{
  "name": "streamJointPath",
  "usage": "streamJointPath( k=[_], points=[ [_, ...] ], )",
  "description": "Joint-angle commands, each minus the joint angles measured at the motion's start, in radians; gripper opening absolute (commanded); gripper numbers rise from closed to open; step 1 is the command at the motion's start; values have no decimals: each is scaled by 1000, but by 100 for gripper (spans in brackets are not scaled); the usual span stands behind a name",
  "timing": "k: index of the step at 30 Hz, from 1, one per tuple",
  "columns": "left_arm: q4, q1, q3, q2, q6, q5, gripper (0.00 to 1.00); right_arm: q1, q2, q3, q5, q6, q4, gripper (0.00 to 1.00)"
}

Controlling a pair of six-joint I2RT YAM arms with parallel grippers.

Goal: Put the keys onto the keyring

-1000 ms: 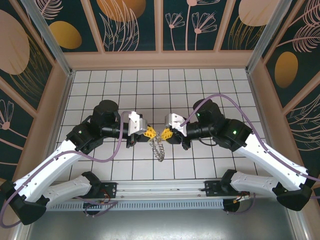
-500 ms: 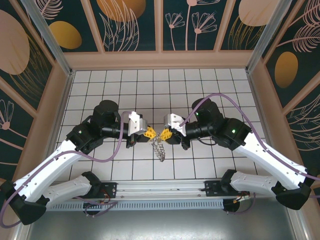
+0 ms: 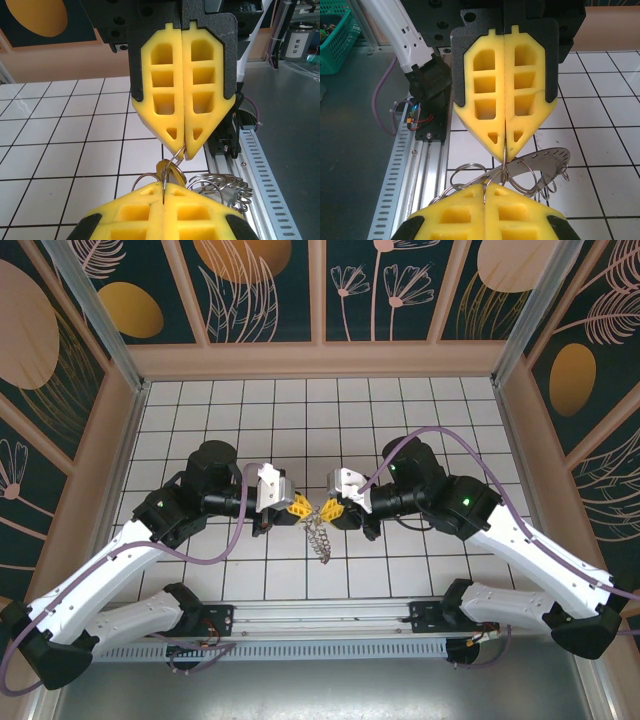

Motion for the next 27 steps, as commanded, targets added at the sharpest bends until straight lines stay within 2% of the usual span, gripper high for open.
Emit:
streamJointPath(
  k=[1, 10, 21, 27],
  points=[
    [46, -3, 22, -21, 16, 4, 0, 10, 1, 34, -20, -10, -32, 0],
    [56, -1, 37, 11, 3, 3, 0, 4, -34, -4, 46, -8, 8, 0],
    [132, -2, -72, -43, -65, -55, 0, -34, -25, 11, 19, 44, 8, 0],
    [153, -2, -106, -86, -94, -81, 0, -89, -58, -50, 110, 134, 61, 0]
  ],
)
